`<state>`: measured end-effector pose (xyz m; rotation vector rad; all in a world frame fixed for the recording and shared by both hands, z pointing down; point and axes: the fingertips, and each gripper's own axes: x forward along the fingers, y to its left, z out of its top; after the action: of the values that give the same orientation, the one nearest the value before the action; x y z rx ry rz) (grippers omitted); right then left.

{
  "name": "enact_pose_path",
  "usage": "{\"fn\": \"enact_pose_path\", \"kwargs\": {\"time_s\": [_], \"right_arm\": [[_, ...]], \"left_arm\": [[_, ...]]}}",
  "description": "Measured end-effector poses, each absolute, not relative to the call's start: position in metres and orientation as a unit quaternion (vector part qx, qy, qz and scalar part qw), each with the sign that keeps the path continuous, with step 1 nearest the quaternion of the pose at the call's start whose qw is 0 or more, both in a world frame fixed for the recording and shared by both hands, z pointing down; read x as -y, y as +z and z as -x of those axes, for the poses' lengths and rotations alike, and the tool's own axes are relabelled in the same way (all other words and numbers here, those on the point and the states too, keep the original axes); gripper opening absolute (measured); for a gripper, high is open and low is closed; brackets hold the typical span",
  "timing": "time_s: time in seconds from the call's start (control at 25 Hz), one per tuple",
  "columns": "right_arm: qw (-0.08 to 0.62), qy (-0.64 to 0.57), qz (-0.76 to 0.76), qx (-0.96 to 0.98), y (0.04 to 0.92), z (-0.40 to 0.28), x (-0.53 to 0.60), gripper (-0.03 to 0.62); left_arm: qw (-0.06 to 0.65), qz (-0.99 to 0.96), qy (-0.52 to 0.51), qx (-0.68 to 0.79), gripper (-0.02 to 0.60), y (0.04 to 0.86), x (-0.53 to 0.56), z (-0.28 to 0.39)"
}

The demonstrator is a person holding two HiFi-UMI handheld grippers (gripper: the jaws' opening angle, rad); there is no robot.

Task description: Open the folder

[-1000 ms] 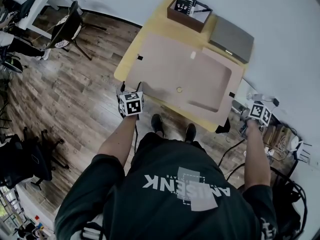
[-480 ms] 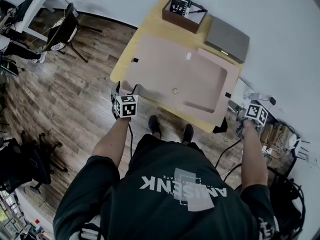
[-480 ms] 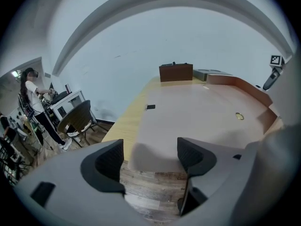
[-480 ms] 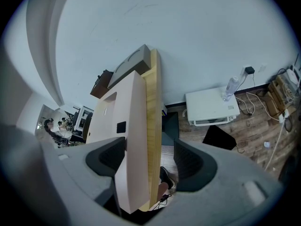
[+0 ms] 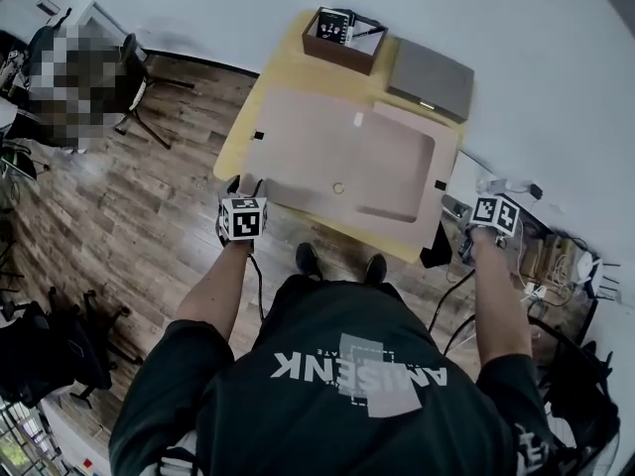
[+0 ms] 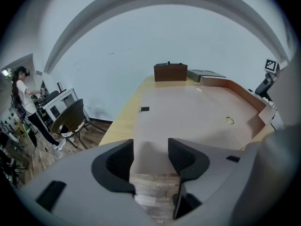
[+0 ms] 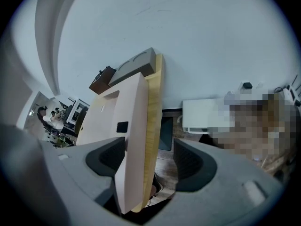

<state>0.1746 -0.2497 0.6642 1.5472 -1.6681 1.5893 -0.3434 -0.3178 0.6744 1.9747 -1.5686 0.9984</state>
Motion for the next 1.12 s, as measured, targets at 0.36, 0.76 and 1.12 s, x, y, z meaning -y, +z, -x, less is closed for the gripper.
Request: {"fn": "enact_pose_path", "kwargs": {"time_s": [0.36,0.76,1.12], "right_arm": [[0.186,0.524,-0.542,0.63,0.653,-0.175,0.253,0.305],[0.127,0.422,-0.512,0.738,0.559,-0.157,0.272,0.21],[0.083,0.276,-0.503,0.815,0.43,-0.164,0.268,0.13]], "left_arm": [[0.195,-0.757,0.307,0.543,0.176,0.619,0.311,0.303],[0.19,-0.827,0.22,0.481,0.095,0.548,0.295,0.217],[0.146,-0.862,0.093,0.477,0.006,0.438,0.294,0.163]]}}
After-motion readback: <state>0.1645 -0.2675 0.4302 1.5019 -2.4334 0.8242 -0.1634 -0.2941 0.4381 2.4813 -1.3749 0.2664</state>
